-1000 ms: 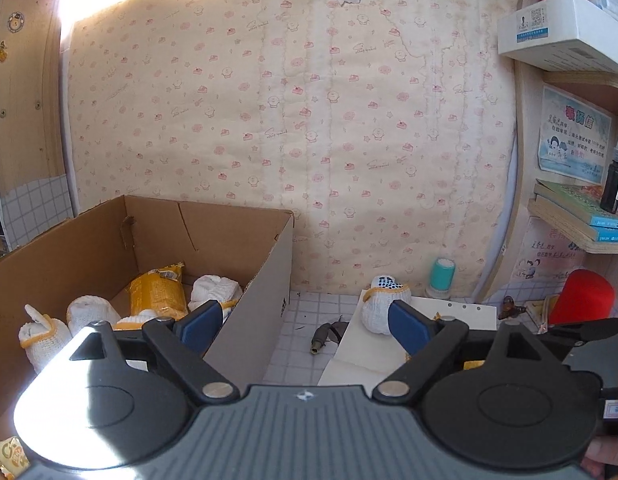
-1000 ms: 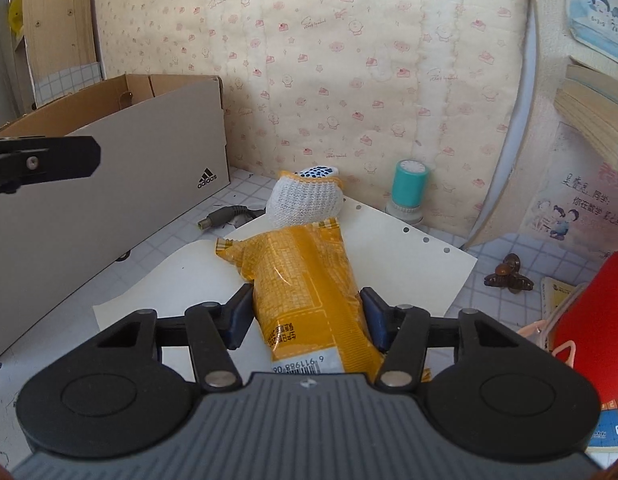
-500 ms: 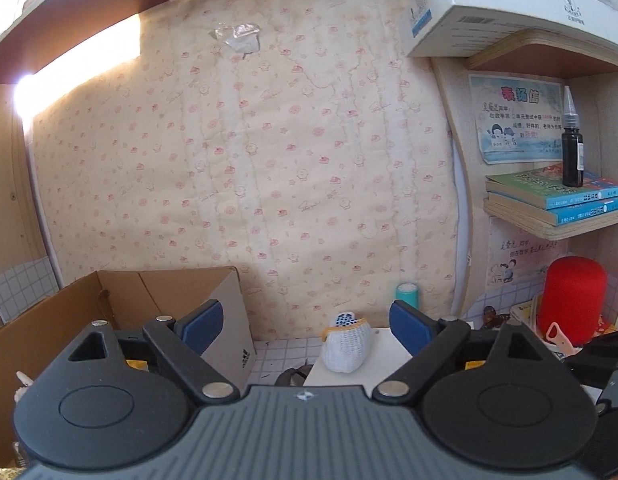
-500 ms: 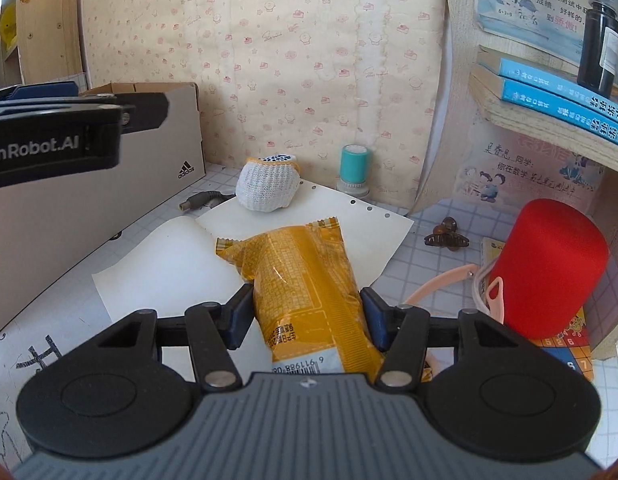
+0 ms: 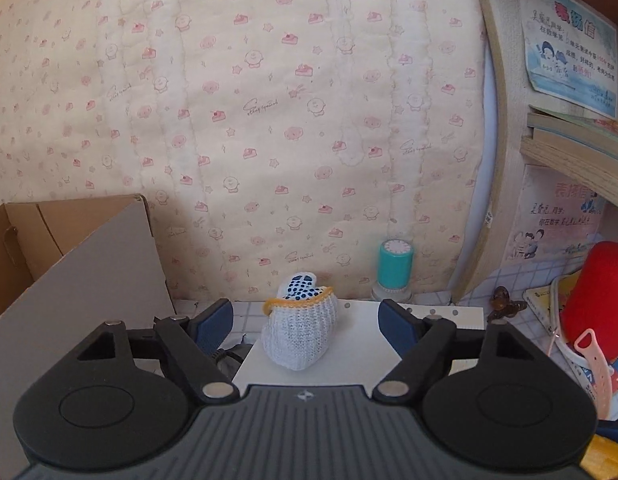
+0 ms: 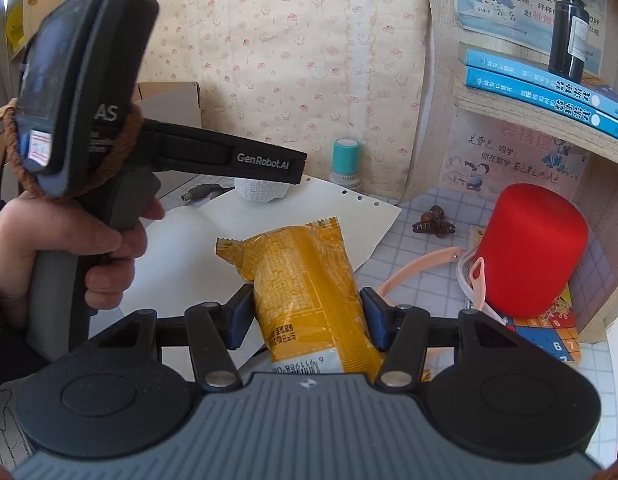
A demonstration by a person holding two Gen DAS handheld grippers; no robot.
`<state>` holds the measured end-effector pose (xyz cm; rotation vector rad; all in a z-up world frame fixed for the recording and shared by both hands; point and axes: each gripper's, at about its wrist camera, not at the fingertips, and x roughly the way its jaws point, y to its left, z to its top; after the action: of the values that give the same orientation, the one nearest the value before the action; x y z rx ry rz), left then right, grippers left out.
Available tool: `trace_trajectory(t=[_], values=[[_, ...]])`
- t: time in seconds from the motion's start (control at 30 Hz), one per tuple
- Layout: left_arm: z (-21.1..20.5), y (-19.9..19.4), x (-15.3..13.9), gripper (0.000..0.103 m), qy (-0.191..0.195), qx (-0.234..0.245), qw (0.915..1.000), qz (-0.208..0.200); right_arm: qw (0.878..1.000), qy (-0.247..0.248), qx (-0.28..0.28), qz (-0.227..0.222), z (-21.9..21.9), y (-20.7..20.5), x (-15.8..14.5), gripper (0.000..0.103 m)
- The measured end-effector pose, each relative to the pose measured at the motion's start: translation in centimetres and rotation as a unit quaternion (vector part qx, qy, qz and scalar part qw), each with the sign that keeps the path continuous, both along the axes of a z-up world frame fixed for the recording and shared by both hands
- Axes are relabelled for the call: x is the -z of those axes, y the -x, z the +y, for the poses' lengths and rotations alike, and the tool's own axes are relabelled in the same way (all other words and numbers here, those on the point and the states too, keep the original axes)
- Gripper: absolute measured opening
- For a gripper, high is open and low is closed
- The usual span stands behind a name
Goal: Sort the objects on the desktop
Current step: 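Close the left tool on the blue-dotted glove while the right tool grasps the yellow snack bag, then lift the glove and snack bag and carry them over the box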
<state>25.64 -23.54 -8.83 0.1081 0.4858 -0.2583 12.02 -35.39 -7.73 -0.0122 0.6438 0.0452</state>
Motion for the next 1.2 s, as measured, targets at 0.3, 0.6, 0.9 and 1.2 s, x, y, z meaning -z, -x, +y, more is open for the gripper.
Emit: trace_trajectory(t=[0.3, 0.6, 0.9, 1.2], values=[[-0.1, -3.7, 2.2, 0.053, 0.001, -0.019, 0.9981, 0.059, 1.000, -0.002, 0.000, -0.008, 0.0, -0.2, -0.3, 0.056], [0.6, -3.4, 1.7, 0.045, 0.009, -0.022, 0.9982, 0.055, 1.000, -0.002, 0.007, -0.021, 0.1, 0.0, -0.9, 0.056], [1.3, -1.1, -0.3, 0.045, 0.000, -0.025, 0.9992, 0.031, 1.000, 0.000, 0.016, -0.019, 0.4, -0.2, -0.8, 0.056], [3.1, 2.6, -3.3, 0.045, 0.004, -0.027, 0.9996, 0.008, 0.999, 0.007, 0.020, -0.028, 1.5, 0.2, -1.7, 0.056]])
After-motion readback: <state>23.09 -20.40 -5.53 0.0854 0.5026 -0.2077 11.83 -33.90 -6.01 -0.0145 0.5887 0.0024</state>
